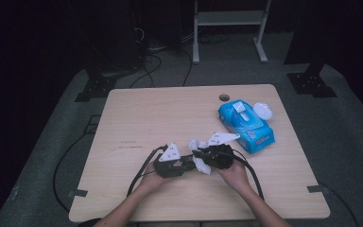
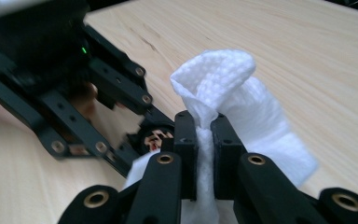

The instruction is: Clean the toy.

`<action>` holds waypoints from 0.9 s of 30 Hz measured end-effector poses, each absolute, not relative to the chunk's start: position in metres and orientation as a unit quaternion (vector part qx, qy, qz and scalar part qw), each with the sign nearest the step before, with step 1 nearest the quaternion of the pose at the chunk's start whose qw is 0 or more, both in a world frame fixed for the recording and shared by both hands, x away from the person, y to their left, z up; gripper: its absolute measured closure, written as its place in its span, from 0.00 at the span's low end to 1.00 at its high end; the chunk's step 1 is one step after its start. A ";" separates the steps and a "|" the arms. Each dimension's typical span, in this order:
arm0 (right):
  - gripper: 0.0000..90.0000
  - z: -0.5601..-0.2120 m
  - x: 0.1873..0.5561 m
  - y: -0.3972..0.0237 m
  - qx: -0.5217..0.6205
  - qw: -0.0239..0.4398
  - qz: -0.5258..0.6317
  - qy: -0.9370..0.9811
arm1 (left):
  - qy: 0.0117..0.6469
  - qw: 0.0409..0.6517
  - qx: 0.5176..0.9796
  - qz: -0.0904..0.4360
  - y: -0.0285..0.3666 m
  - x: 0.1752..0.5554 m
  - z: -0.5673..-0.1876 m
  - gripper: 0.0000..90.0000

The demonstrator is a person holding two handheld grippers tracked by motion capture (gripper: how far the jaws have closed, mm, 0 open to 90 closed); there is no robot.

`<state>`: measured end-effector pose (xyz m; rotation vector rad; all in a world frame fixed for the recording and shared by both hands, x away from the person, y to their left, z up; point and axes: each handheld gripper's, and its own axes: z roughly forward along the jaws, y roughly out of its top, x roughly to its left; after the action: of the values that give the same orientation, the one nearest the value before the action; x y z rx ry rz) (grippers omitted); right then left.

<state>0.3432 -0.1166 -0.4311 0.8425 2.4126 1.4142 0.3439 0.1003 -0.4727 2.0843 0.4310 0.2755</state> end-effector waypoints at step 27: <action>0.92 -0.433 0.349 -0.144 0.323 0.120 0.486 0.803 | 0.174 0.479 0.852 0.120 0.100 0.344 -0.473 0.74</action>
<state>0.3492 -0.1438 -0.4329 0.9443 2.3464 1.4215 0.3445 0.1004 -0.4733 2.0802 0.4259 0.2938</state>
